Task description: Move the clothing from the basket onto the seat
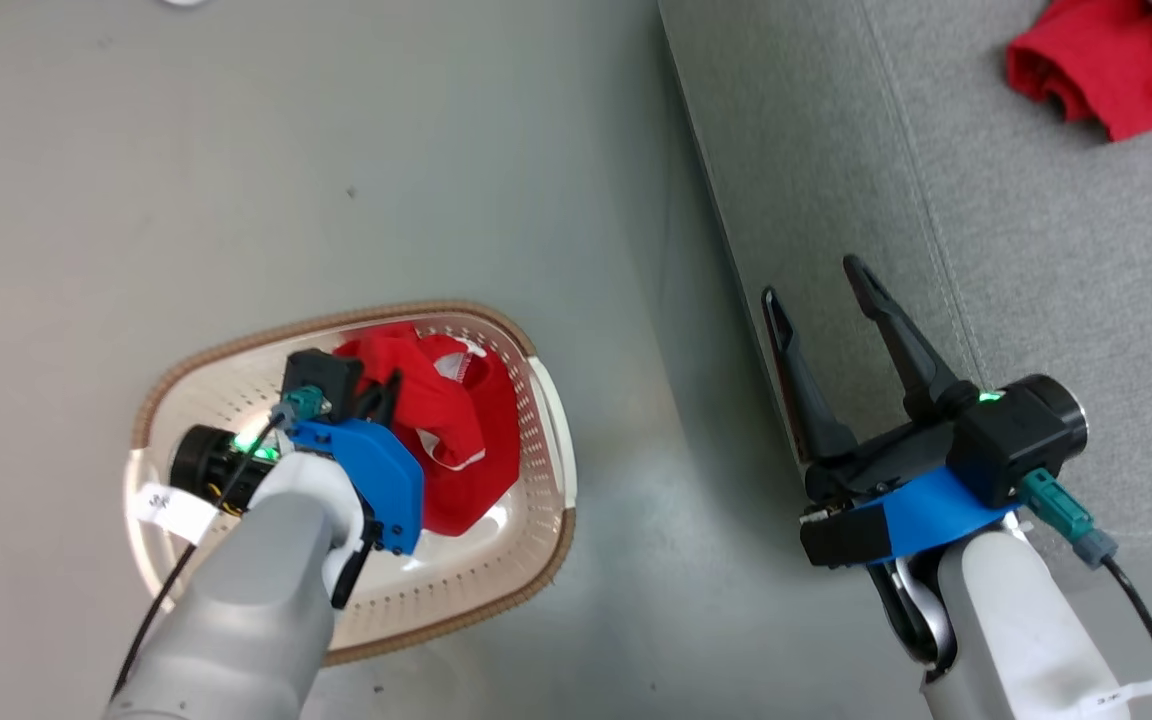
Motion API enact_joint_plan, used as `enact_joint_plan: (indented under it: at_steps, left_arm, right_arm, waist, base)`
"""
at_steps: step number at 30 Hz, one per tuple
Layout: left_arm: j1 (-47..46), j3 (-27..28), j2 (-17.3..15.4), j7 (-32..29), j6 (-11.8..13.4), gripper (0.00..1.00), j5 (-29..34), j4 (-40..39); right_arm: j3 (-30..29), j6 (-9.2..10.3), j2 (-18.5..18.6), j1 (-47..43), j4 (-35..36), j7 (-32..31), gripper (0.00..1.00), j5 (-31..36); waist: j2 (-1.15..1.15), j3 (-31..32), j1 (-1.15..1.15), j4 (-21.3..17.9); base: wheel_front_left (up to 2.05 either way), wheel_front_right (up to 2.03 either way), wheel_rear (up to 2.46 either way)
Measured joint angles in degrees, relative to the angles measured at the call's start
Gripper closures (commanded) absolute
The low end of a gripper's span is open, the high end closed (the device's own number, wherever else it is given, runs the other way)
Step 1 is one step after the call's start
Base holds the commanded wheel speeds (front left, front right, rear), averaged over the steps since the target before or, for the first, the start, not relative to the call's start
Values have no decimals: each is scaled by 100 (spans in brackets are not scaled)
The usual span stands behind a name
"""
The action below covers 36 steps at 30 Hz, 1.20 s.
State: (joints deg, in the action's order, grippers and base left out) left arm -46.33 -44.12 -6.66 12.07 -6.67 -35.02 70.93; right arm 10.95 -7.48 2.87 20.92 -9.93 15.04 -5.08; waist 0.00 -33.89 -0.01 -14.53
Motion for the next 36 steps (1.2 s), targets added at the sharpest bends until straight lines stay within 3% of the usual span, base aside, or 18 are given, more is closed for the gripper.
enact_joint_plan:
  at_steps: [18,36]
  left_arm:
    - [648,-457,255,268,-70,100,-133,-1236]
    - [207,-690,303,-274,-71,100,-542,-2505]
  right_arm:
    - [-83,0,0,-917,-243,-299,0,243]
    - [59,0,0,-1388,-162,-590,0,193]
  waist:
    - [0,2195,-1,763]
    - [0,3098,0,1172]
  base:
    - [0,0,0]
    - [0,0,0]
